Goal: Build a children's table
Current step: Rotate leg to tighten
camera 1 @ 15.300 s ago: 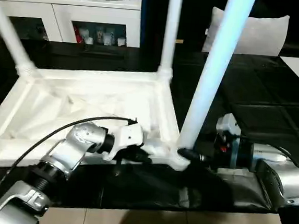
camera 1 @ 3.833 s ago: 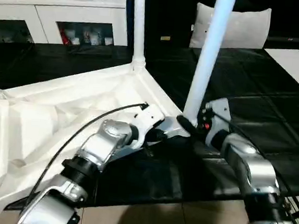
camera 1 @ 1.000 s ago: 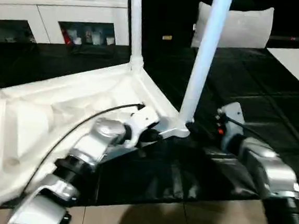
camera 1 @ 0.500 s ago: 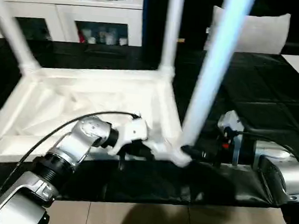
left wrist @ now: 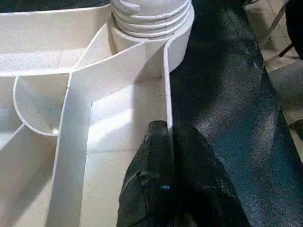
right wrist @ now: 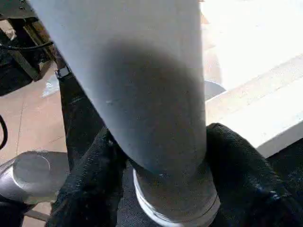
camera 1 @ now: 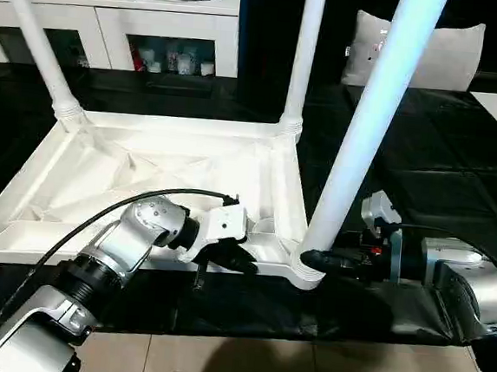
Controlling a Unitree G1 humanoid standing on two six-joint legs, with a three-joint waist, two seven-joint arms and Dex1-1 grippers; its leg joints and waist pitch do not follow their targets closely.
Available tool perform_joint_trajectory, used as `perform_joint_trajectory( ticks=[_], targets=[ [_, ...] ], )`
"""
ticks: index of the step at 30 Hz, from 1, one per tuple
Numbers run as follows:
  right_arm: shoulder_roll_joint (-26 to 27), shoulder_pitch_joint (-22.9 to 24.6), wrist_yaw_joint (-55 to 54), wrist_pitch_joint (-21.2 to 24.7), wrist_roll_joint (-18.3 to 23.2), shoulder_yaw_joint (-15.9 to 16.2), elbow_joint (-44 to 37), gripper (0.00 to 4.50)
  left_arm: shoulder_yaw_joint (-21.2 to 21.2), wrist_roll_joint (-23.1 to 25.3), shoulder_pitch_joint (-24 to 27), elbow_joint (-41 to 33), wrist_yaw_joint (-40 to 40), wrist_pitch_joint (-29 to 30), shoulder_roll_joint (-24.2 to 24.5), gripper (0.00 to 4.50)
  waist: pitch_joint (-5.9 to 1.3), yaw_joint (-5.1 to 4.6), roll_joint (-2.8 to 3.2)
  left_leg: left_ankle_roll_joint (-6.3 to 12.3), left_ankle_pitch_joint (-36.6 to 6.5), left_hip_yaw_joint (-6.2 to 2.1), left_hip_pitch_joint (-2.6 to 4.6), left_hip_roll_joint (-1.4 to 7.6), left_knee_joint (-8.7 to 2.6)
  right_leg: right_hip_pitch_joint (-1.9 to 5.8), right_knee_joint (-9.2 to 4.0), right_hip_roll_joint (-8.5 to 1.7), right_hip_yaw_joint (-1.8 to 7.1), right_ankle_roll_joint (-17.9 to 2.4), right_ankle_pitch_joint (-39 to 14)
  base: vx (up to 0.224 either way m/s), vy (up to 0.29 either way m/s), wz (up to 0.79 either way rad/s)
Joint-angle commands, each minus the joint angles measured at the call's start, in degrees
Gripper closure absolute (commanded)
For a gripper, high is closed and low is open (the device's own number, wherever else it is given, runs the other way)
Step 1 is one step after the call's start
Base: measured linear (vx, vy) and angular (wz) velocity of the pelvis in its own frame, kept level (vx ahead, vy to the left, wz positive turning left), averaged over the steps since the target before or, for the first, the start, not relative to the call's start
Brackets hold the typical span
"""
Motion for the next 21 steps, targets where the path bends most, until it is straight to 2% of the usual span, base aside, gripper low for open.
perform_joint_trajectory(
  ticks=[1, 3, 4, 5, 9, 11, 12, 14, 15, 17, 18, 19, 20, 21],
  targets=[
    [0.09, 0.70, 1.12, 1.11, 0.97, 1.04, -2.52, 2.16, 0.12, -0.19, -0.10, -1.33, -0.37, -0.93, -0.12, 4.50, -3.95, -0.20, -1.12, 2.50, -11.38, -0.61, 1.01, 2.48, -3.97, 2.81, -4.51, -3.82, 2.89, -10.23, -15.97, 0.000, 0.000, 0.00],
    [0.24, 0.83, 1.02, 1.38, 1.10, 0.98, -2.81, 2.38, 0.31, -0.36, -0.04, -1.36, -0.25, -0.78, -0.22, 4.50, -3.91, -0.21, -1.07, 2.47, -11.53, -0.61, 0.99, 2.47, -4.00, 2.77, -4.58, -3.77, 2.88, -9.95, -16.59, 0.000, 0.000, 0.00],
    [1.18, 1.35, -0.49, 2.41, 1.96, 0.21, -3.69, 2.38, 1.11, -1.11, 0.25, -1.80, 0.41, 0.24, -0.72, 4.50, -3.91, -0.18, -1.44, 2.54, -11.04, -0.60, 0.91, 2.47, -4.00, 2.84, -4.49, -3.85, 2.95, -9.61, -16.57, 0.000, 0.000, 0.00],
    [1.88, 1.52, -1.97, 3.06, 2.24, -0.34, -3.97, 2.40, 1.53, -1.41, 0.39, -2.05, 0.94, 0.92, -1.02, 4.50, -3.91, -0.18, -1.32, 2.54, -10.86, -0.61, 0.95, 2.49, -4.04, 2.77, -4.53, -3.87, 2.94, -9.63, -16.63, 0.000, 0.000, 0.00],
    [6.47, 1.53, -13.40, 4.64, -0.41, -1.76, -4.79, 2.46, 3.29, -1.82, 1.13, -3.50, 5.47, 5.73, -2.38, 4.50, -3.62, -0.89, -0.75, 1.11, -13.25, -0.78, 1.08, 2.36, -4.36, 2.52, -4.96, -3.74, 2.85, -8.77, -20.13, 0.000, 0.000, 0.00],
    [6.87, 1.44, -14.27, 4.90, -0.58, -1.89, -4.78, 2.46, 3.39, -1.76, 1.13, -3.53, 5.87, 6.01, -2.50, 4.50, -3.51, -1.23, -0.98, 0.27, -15.19, -0.82, 1.23, 2.16, -4.47, 2.50, -5.43, -3.77, 2.72, -7.77, -23.19, 0.000, 0.000, 0.00],
    [9.93, 0.44, -20.92, 6.28, -2.03, -3.17, -3.94, 2.47, 4.51, -1.43, 0.77, -3.29, 9.77, 8.54, -4.06, 4.50, -3.49, -1.49, -0.76, 0.03, -15.81, -0.92, 1.31, 2.14, -4.54, 2.45, -5.56, -3.77, 2.75, -7.31, -24.18, 0.000, 0.000, 0.00],
    [12.07, -0.38, -25.56, 7.51, -3.00, -4.21, -3.11, 2.48, 5.40, -1.37, 0.41, -3.14, 12.66, 10.40, -5.40, 4.50, -3.42, -2.22, -0.79, -0.60, -16.42, -1.00, 1.25, 2.08, -4.63, 2.42, -5.63, -3.65, 2.68, -7.19, -24.42, 0.000, 0.000, 0.00],
    [15.45, -1.84, -33.36, 9.03, -4.85, -6.01, -1.39, 2.49, 7.13, -1.39, -0.51, -2.58, 17.77, 13.50, -7.95, 4.50, -3.47, -2.66, -0.81, -0.92, -15.90, -1.09, 0.99, 2.05, -4.72, 2.48, -5.41, -3.68, 2.69, -7.33, -23.71, 0.000, 0.000, 0.00],
    [17.48, -2.89, -38.32, 9.62, -5.93, -7.24, -0.01, 2.49, 8.43, -1.11, -1.34, -2.05, 21.43, 15.61, -9.86, 4.50, -3.61, -3.59, -0.90, -1.47, -15.15, -1.14, 1.03, 1.80, -4.55, 2.55, -5.46, -3.67, 2.55, -7.53, -23.11, 0.000, 0.000, 0.00],
    [18.84, -3.55, -41.66, 9.97, -6.64, -8.05, 0.85, 2.49, 9.31, -0.87, -1.86, -1.74, 23.91, 17.07, -11.13, 4.50, -3.70, -3.67, -0.82, -1.31, -14.65, -1.04, 0.96, 1.74, -4.46, 2.59, -5.41, -3.64, 2.65, -7.58, -22.33, 0.000, 0.000, 0.00],
    [20.14, -4.28, -45.10, 8.40, -7.65, -8.48, 2.14, 2.49, 10.33, -0.80, -2.46, -1.38, 26.86, 18.39, -12.71, 4.50, -3.73, -3.70, -0.61, -1.12, -13.96, -1.03, 0.91, 1.69, -4.41, 2.61, -5.37, -3.58, 2.68, -7.68, -21.22, 0.000, 0.000, 0.00],
    [20.74, -4.68, -46.83, 6.48, -8.51, -8.36, 3.06, 2.49, 11.01, -0.76, -2.86, -1.15, 29.03, 19.22, -13.79, 4.50, -3.83, -3.92, -0.72, -0.88, -12.75, -0.99, 0.70, 1.72, -4.35, 2.76, -5.17, -3.57, 2.69, -8.30, -18.47, 0.000, 0.000, 0.00],
    [21.09, -5.00, -48.05, 3.45, -9.88, -7.53, 4.19, 1.94, 11.43, -0.67, -3.19, -1.04, 30.96, 19.31, -14.77, 4.50, -4.08, -3.99, -0.74, -0.47, -11.30, -0.83, 0.57, 1.66, -4.09, 2.82, -4.86, -3.49, 2.71, -8.97, -15.27, 0.000, 0.000, 0.00]
  ],
)
